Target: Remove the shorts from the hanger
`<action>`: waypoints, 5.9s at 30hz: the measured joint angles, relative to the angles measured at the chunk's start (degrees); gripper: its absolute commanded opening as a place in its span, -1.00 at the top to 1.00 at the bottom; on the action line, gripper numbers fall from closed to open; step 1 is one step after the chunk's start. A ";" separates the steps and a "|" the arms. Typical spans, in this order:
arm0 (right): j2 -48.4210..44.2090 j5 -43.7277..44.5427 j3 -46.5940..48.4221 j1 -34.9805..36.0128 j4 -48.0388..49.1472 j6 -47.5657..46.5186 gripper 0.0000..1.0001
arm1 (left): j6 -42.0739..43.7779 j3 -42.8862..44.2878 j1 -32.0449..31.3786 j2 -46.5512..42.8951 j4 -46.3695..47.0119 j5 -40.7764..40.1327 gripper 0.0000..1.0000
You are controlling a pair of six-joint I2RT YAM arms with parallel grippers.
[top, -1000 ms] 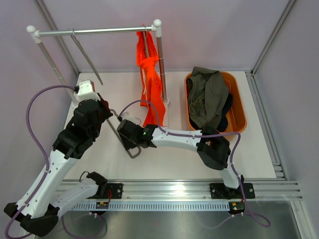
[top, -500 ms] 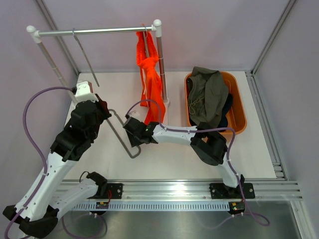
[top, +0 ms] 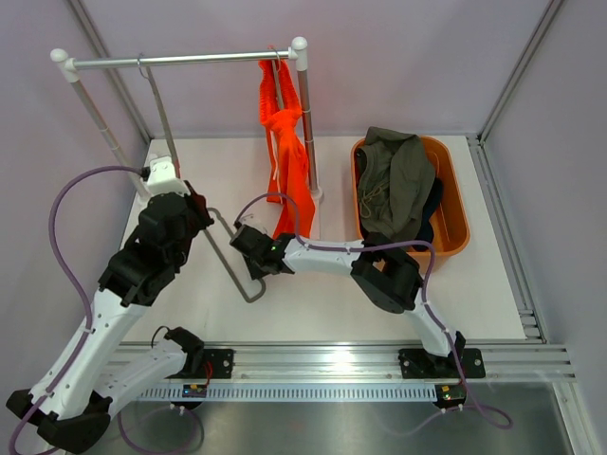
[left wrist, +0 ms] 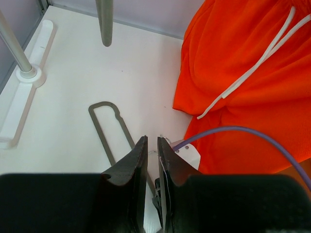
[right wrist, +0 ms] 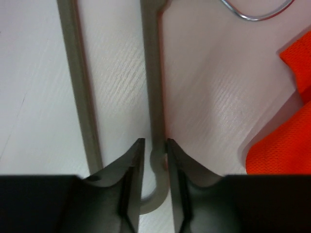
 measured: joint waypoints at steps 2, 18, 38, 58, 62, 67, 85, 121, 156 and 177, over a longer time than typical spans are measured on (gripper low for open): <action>0.50 0.00 0.50 0.00 -0.07 -0.33 0.67 | 0.02 -0.17 0.00 0.00 -0.11 0.20 0.68; -2.99 3.30 2.40 -0.02 -7.32 -1.90 1.00 | -0.63 -3.80 0.00 -1.92 -3.48 0.48 0.55; -12.26 8.90 5.05 -0.17 -12.13 -3.19 0.70 | -8.02 -13.64 0.00 6.99 -0.98 7.67 0.05; -2.95 -6.03 8.55 -13.16 -5.95 -2.23 0.17 | -15.08 -13.88 0.00 37.62 6.08 4.83 -0.17; -2.97 -6.54 6.75 -13.16 -5.14 -1.90 0.18 | -16.63 -12.24 0.00 43.45 6.03 3.32 -0.09; -4.42 -6.54 3.19 -13.16 -4.57 -1.70 0.25 | -18.38 -11.43 0.00 46.90 6.03 1.90 0.08; -18.75 -5.42 -10.56 -14.05 -2.05 0.52 0.31 | -19.74 -9.25 -1.03 50.40 7.41 -0.28 1.00; -41.13 -0.76 -22.77 -7.50 -1.57 0.50 0.31 | -18.75 5.38 0.50 12.07 0.04 9.38 1.00; -51.82 5.27 -26.12 -7.37 -7.74 -1.22 0.28 | -28.70 29.16 30.86 34.23 17.70 54.12 1.00; -51.15 5.51 -26.34 -7.37 -8.76 -1.22 0.28 | -33.05 33.31 37.35 41.33 21.64 56.98 1.00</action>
